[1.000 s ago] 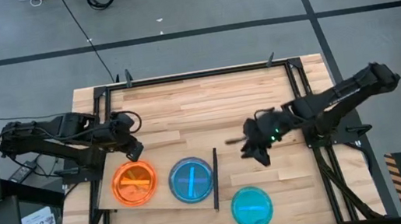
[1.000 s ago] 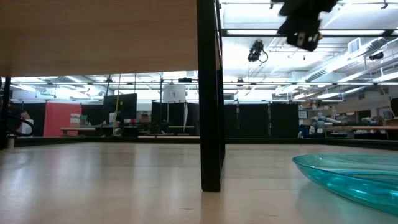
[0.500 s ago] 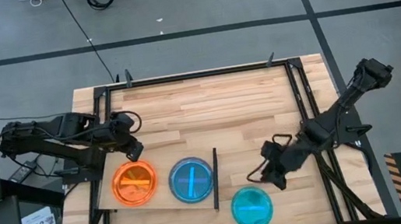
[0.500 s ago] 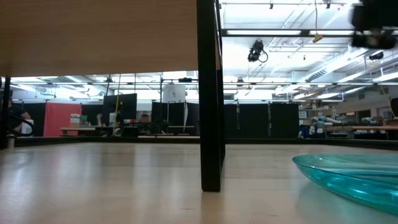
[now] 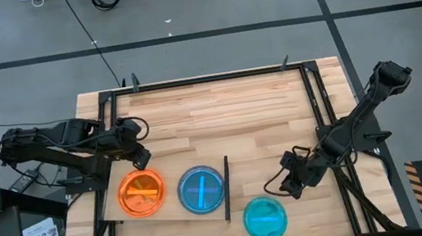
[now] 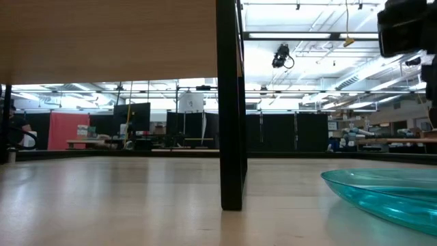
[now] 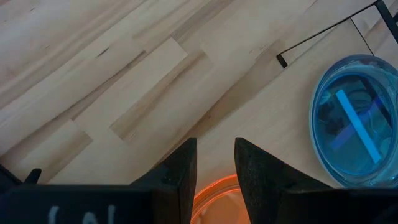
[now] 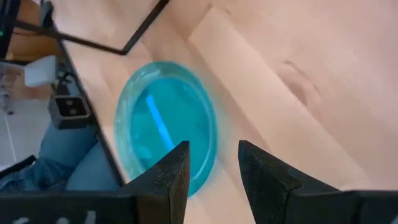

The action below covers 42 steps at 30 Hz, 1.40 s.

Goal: Place and stack plates onto a shelf
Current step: Stack the blue plate on top of the other blue plate on the shelf

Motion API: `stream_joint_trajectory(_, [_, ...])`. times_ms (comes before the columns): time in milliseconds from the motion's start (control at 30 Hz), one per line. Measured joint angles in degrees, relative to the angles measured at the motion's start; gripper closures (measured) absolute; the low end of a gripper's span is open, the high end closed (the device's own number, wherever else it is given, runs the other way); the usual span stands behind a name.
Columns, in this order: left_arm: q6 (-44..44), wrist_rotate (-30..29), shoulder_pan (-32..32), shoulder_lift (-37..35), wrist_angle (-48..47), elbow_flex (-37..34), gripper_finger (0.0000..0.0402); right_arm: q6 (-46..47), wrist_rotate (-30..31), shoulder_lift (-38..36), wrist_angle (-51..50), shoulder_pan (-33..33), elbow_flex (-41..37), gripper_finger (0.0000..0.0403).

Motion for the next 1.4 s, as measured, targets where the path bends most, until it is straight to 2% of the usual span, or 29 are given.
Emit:
stream_joint_trajectory(133, [-0.01,0.00,0.00,0.00,0.00,0.00,0.0288,-0.07,2.27,0.02,6.24,-0.48,-2.89,0.0260])
stream_joint_trajectory(300, [-0.04,0.00,0.02,0.00,0.01,0.00,0.0288,-1.44,2.50,2.16,7.90,-1.97,-3.22,0.0260])
stream_joint_trajectory(467, [-0.21,0.00,0.01,-0.02,0.07,0.00,0.0288,-7.43,-1.09,9.46,12.88,-3.89,-0.95,0.0260])
stream_joint_trajectory(700, [-0.21,0.00,0.00,-0.02,0.28,0.00,0.0288,-11.68,-5.66,18.67,12.46,-5.44,3.59,0.0260])
stream_joint_trajectory(867, [-0.17,0.02,0.02,0.00,0.38,0.00,0.0288,-13.14,-6.32,22.59,13.15,-5.51,5.17,0.0260])
stream_joint_trajectory(1033, [-0.13,0.02,0.00,0.00,0.41,0.00,0.0288,-13.15,-8.73,24.58,14.07,-5.38,5.53,0.0260])
stream_joint_trajectory(1233, [0.01,0.02,0.02,0.00,0.41,0.00,0.0288,-13.18,-8.78,26.03,14.28,-4.92,5.69,0.0261])
stream_joint_trajectory(1400, [0.00,0.01,0.01,0.00,0.41,0.00,0.0288,-13.57,-8.77,25.97,14.06,-4.92,5.65,0.0279])
